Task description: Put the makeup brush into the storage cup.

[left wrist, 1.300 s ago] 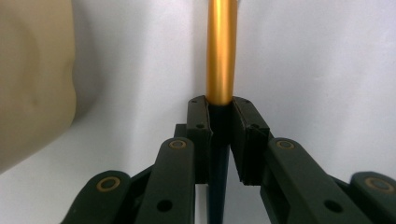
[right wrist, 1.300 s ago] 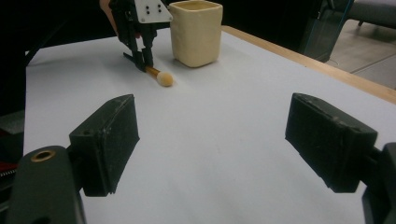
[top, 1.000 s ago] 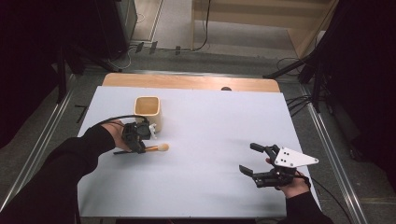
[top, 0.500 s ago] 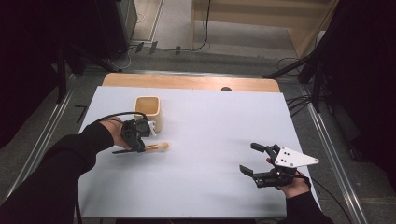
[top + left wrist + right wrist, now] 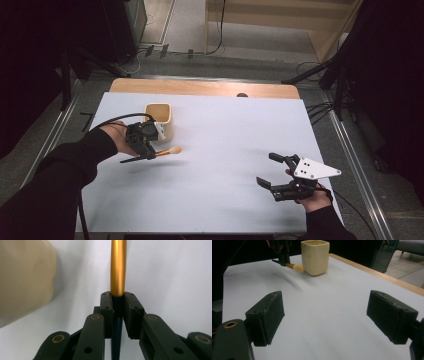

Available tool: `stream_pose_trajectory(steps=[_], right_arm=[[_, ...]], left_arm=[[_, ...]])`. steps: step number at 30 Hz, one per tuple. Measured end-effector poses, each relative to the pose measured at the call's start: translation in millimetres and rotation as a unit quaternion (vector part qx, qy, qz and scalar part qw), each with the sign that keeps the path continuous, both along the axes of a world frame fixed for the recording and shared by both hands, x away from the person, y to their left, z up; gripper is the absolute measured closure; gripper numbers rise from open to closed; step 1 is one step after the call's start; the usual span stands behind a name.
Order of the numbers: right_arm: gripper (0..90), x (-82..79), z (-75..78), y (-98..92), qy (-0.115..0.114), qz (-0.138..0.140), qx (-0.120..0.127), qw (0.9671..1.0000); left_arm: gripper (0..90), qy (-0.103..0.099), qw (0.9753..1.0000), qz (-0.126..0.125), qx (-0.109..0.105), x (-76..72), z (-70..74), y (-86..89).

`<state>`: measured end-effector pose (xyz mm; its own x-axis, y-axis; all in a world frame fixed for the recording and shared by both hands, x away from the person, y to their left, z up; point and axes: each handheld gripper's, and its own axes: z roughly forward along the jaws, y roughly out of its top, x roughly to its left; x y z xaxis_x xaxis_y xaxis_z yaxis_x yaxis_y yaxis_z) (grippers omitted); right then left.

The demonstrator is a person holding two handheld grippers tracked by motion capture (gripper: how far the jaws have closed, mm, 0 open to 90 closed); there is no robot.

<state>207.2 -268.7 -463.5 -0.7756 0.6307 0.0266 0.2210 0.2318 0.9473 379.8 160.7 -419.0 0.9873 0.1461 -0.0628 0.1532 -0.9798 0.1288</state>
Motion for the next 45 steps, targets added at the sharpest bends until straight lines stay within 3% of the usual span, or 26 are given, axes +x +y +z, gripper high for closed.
stream_pose_trajectory(steps=[3, 7, 12, 13, 18, 19, 20, 21, 22, 23, 26, 27, 28, 29, 30, 31, 32, 38, 39, 40, 41, 42, 43, 44, 45], right_arm=[[15.2, 0.0, 0.3, -0.2, 0.002, -0.001, 0.002, 1.0000], [15.0, 0.2, 0.2, 0.8, 0.006, 0.002, 0.007, 1.0000], [14.7, 0.5, 0.0, 1.1, 0.011, 0.004, 0.009, 0.9999], [14.6, 1.0, -0.4, 1.7, 0.014, 0.005, 0.008, 0.9999], [14.4, 1.4, -0.7, 3.2, 0.023, 0.004, 0.005, 0.9997], [14.4, 1.5, -0.6, 3.7, 0.026, 0.005, 0.003, 0.9997], [14.4, 1.5, -0.6, 3.7, 0.026, 0.005, 0.003, 0.9997], [14.3, 1.9, -0.6, 4.3, 0.033, 0.010, 0.001, 0.9994], [14.3, 1.9, -0.6, 4.3, 0.033, 0.010, 0.001, 0.9994], [14.2, 1.9, -0.8, 5.6, 0.038, 0.014, -0.002, 0.9992], [14.2, 1.6, -0.8, 6.9, 0.038, 0.015, -0.002, 0.9991], [14.2, 1.6, -0.8, 7.5, 0.038, 0.016, -0.004, 0.9991], [14.2, 1.6, -0.8, 7.5, 0.038, 0.016, -0.004, 0.9991], [14.2, 1.5, -0.8, 7.5, 0.036, 0.016, -0.004, 0.9992], [14.2, 1.5, -0.8, 7.5, 0.036, 0.016, -0.004, 0.9992], [14.2, 1.5, -0.6, 7.5, 0.036, 0.013, -0.001, 0.9993], [14.2, 1.5, -0.6, 7.5, 0.036, 0.013, -0.001, 0.9993], [14.2, 1.8, -0.6, 8.4, 0.037, 0.014, 0.002, 0.9992], [14.2, 1.9, -0.4, 9.2, 0.037, 0.014, 0.003, 0.9992], [14.2, 1.9, -0.4, 9.2, 0.037, 0.014, 0.003, 0.9992], [14.2, 1.9, -0.3, 10.3, 0.038, 0.015, 0.007, 0.9991], [14.2, 1.9, -0.3, 10.3, 0.038, 0.015, 0.007, 0.9991], [14.1, 2.4, -0.3, 11.5, 0.039, 0.016, 0.009, 0.9991], [14.1, 2.4, -0.3, 11.5, 0.039, 0.016, 0.009, 0.9991], [14.1, 2.7, -0.1, 12.4, 0.043, 0.015, 0.011, 0.9989]], left_arm=[[79.2, 0.002, 0.9999, 0.009, -0.014, -0.9, 7.3, 1.8], [79.2, 0.006, 0.9981, 0.027, -0.054, -2.5, 18.9, 4.7], [79.2, 0.002, 0.9962, 0.039, -0.077, -4.1, 26.3, 6.8], [79.2, 0.003, 0.9946, 0.051, -0.091, -4.6, 28.4, 8.3], [79.2, 0.005, 0.9917, 0.060, -0.114, -6.1, 31.8, 11.2], [79.2, 0.004, 0.9893, 0.069, -0.129, -6.9, 33.1, 12.7], [79.3, 0.004, 0.9893, 0.069, -0.129, -6.9, 33.1, 12.7], [79.2, 0.003, 0.9870, 0.078, -0.141, -7.9, 34.8, 14.6], [79.2, 0.003, 0.9870, 0.078, -0.141, -7.9, 34.8, 14.6], [79.2, 0.006, 0.9843, 0.086, -0.154, -9.3, 35.8, 16.4], [79.3, 0.006, 0.9826, 0.087, -0.164, -11.4, 36.5, 17.8], [79.2, 0.004, 0.9798, 0.092, -0.178, -14.2, 37.5, 19.4], [79.2, 0.004, 0.9798, 0.092, -0.178, -14.2, 37.5, 19.4], [79.2, 0.000, 0.9772, 0.093, -0.191, -16.8, 38.3, 21.1], [79.2, 0.000, 0.9772, 0.093, -0.191, -16.8, 38.3, 21.1], [79.2, 0.000, 0.9733, 0.098, -0.207, -19.2, 38.3, 23.1], [79.3, 0.000, 0.9733, 0.098, -0.207, -19.2, 38.3, 23.1], [79.3, -0.005, 0.9614, 0.115, -0.250, -24.0, 34.8, 30.4], [79.3, -0.003, 0.9549, 0.125, -0.269, -25.4, 33.4, 33.2], [79.3, -0.003, 0.9549, 0.125, -0.269, -25.4, 33.4, 33.2], [79.3, -0.005, 0.9489, 0.135, -0.285, -26.9, 31.7, 35.6], [79.3, -0.005, 0.9489, 0.135, -0.285, -26.9, 31.7, 35.6], [79.3, -0.009, 0.9435, 0.141, -0.300, -28.8, 29.3, 37.6], [79.3, -0.009, 0.9435, 0.141, -0.300, -28.8, 29.3, 37.6], [79.3, -0.012, 0.9400, 0.146, -0.308, -29.7, 27.9, 38.5]])
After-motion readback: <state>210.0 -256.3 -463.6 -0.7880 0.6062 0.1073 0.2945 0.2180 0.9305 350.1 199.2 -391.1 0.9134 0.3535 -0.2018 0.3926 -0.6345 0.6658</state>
